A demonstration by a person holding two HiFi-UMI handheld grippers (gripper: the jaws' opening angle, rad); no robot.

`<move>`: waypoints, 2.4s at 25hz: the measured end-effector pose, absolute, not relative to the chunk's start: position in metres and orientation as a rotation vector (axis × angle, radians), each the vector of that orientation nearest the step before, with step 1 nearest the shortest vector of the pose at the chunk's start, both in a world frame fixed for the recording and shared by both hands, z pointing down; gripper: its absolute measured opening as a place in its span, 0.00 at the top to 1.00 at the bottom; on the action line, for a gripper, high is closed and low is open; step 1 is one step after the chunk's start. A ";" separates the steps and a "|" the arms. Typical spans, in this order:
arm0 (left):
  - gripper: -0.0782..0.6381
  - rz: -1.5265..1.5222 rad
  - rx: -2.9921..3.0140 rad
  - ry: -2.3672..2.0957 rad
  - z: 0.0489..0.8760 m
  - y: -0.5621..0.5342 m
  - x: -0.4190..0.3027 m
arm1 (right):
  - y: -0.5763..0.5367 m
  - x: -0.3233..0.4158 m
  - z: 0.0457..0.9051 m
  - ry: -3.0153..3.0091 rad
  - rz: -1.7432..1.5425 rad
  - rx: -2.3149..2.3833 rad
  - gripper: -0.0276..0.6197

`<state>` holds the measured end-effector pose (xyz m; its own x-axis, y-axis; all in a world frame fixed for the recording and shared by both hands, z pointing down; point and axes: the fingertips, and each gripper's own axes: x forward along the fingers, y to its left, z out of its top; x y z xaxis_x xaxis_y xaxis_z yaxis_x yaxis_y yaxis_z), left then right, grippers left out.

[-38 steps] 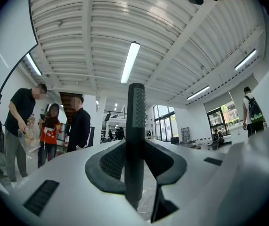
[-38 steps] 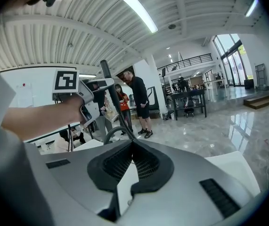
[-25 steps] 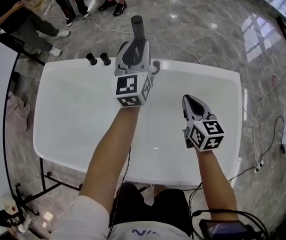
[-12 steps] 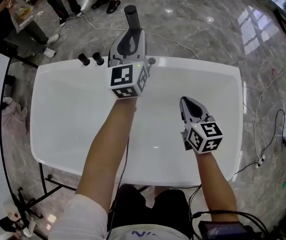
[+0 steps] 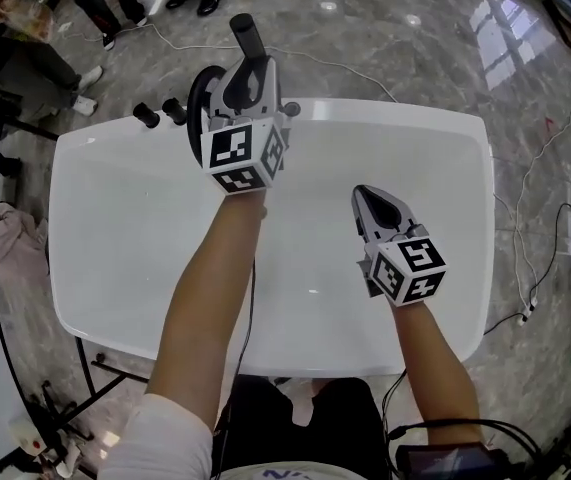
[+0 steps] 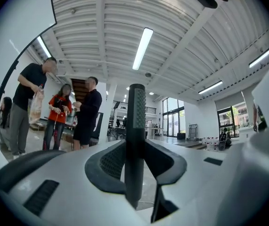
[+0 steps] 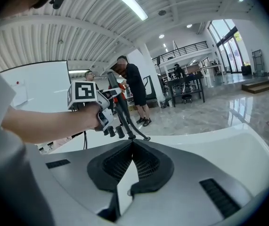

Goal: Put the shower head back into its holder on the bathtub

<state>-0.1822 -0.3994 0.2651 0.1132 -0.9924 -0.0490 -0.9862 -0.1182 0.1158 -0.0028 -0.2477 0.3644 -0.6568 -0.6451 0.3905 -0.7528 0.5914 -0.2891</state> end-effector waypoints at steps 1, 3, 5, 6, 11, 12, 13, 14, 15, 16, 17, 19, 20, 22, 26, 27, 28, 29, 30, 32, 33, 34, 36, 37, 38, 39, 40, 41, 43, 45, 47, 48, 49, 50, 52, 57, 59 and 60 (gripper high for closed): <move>0.71 -0.175 2.298 -2.049 0.272 -0.403 -0.183 | -0.249 -0.003 0.371 -2.577 0.638 1.147 0.94; 0.71 -0.166 2.288 -2.049 0.288 -0.409 -0.185 | -0.248 -0.007 0.383 -2.578 0.640 1.131 0.94; 0.71 -0.149 2.290 -2.048 0.302 -0.413 -0.188 | -0.247 -0.011 0.394 -2.585 0.644 1.117 0.94; 0.71 -0.139 2.296 -2.047 0.307 -0.416 -0.189 | -0.246 -0.012 0.398 -2.588 0.646 1.113 0.94; 0.71 -0.137 2.308 -2.019 0.335 -0.426 -0.189 | -0.236 -0.013 0.423 -2.582 0.672 1.103 0.94; 0.71 -0.140 2.305 -2.014 0.341 -0.429 -0.188 | -0.234 -0.012 0.427 -2.582 0.673 1.100 0.94; 0.71 -0.135 2.306 -2.011 0.346 -0.431 -0.187 | -0.232 -0.011 0.431 -2.583 0.671 1.098 0.94; 0.71 -0.123 2.311 -2.009 0.351 -0.433 -0.185 | -0.231 -0.010 0.435 -2.583 0.668 1.097 0.94; 0.71 -0.108 2.319 -2.007 0.357 -0.435 -0.182 | -0.230 -0.009 0.439 -2.583 0.665 1.096 0.94; 0.71 -0.095 2.325 -2.003 0.363 -0.437 -0.179 | -0.231 -0.007 0.443 -2.581 0.660 1.094 0.94; 0.71 -0.088 2.329 -1.997 0.370 -0.438 -0.176 | -0.232 -0.006 0.448 -2.579 0.656 1.093 0.94; 0.71 -0.078 2.329 -1.984 0.384 -0.440 -0.172 | -0.234 -0.003 0.455 -2.578 0.653 1.091 0.94; 0.71 -0.067 2.330 -1.977 0.391 -0.441 -0.171 | -0.235 -0.002 0.458 -2.580 0.652 1.091 0.94; 0.71 -0.036 2.337 -1.964 0.404 -0.444 -0.169 | -0.234 -0.002 0.462 -2.587 0.652 1.090 0.94; 0.71 -0.001 2.340 -1.945 0.422 -0.447 -0.167 | -0.227 -0.001 0.470 -2.590 0.663 1.083 0.94; 0.71 0.008 2.338 -1.942 0.427 -0.448 -0.167 | -0.225 0.000 0.474 -2.588 0.669 1.083 0.94; 0.71 0.014 2.334 -1.940 0.432 -0.449 -0.169 | -0.222 0.000 0.478 -2.584 0.675 1.084 0.94; 0.71 0.018 2.329 -1.938 0.436 -0.450 -0.170 | -0.220 0.000 0.482 -2.580 0.683 1.086 0.94; 0.71 0.021 2.326 -1.937 0.440 -0.451 -0.171 | -0.218 0.000 0.486 -2.576 0.693 1.088 0.94; 0.71 0.031 2.329 -1.933 0.445 -0.453 -0.170 | -0.214 0.002 0.492 -2.568 0.708 1.086 0.94; 0.71 0.037 2.334 -1.931 0.447 -0.453 -0.169 | -0.212 0.003 0.495 -2.565 0.713 1.085 0.94; 0.71 0.043 2.340 -1.929 0.448 -0.454 -0.168 | -0.210 0.005 0.497 -2.562 0.717 1.085 0.94; 0.71 0.056 2.350 -1.927 0.448 -0.454 -0.164 | -0.206 0.010 0.499 -2.558 0.723 1.087 0.94; 0.71 0.064 2.354 -1.925 0.449 -0.455 -0.162 | -0.205 0.013 0.500 -2.556 0.725 1.090 0.94; 0.71 0.073 2.357 -1.922 0.449 -0.456 -0.161 | -0.205 0.014 0.500 -2.554 0.728 1.093 0.94; 0.71 0.082 2.361 -1.918 0.450 -0.458 -0.160 | -0.205 0.015 0.500 -2.553 0.730 1.096 0.94; 0.71 0.094 2.366 -1.913 0.451 -0.459 -0.159 | -0.205 0.015 0.501 -2.552 0.731 1.100 0.94; 0.71 0.107 2.373 -1.909 0.452 -0.460 -0.159 | -0.205 0.014 0.501 -2.552 0.731 1.102 0.94; 0.71 0.132 2.384 -1.904 0.456 -0.461 -0.158 | -0.205 0.013 0.503 -2.555 0.733 1.103 0.94; 0.71 0.140 2.383 -1.902 0.459 -0.463 -0.156 | -0.204 0.013 0.505 -2.557 0.734 1.101 0.94; 0.71 0.150 2.382 -1.899 0.462 -0.464 -0.155 | -0.202 0.014 0.507 -2.557 0.737 1.096 0.94; 0.71 0.158 2.383 -1.896 0.464 -0.465 -0.155 | -0.201 0.014 0.508 -2.556 0.738 1.094 0.94; 0.71 0.165 2.381 -1.893 0.466 -0.466 -0.156 | -0.200 0.013 0.509 -2.555 0.739 1.092 0.94; 0.71 0.169 2.377 -1.889 0.468 -0.466 -0.156 | -0.199 0.013 0.510 -2.554 0.740 1.091 0.94; 0.71 0.185 2.370 -1.879 0.474 -0.465 -0.157 | -0.198 0.013 0.512 -2.549 0.743 1.089 0.94; 0.71 0.199 2.367 -1.864 0.485 -0.464 -0.157 | -0.199 0.014 0.516 -2.542 0.749 1.101 0.94; 0.71 0.217 2.375 -1.862 0.485 -0.465 -0.156 | -0.198 0.014 0.518 -2.542 0.750 1.104 0.94; 0.71 0.236 2.385 -1.860 0.485 -0.465 -0.155 | -0.197 0.014 0.518 -2.542 0.752 1.104 0.94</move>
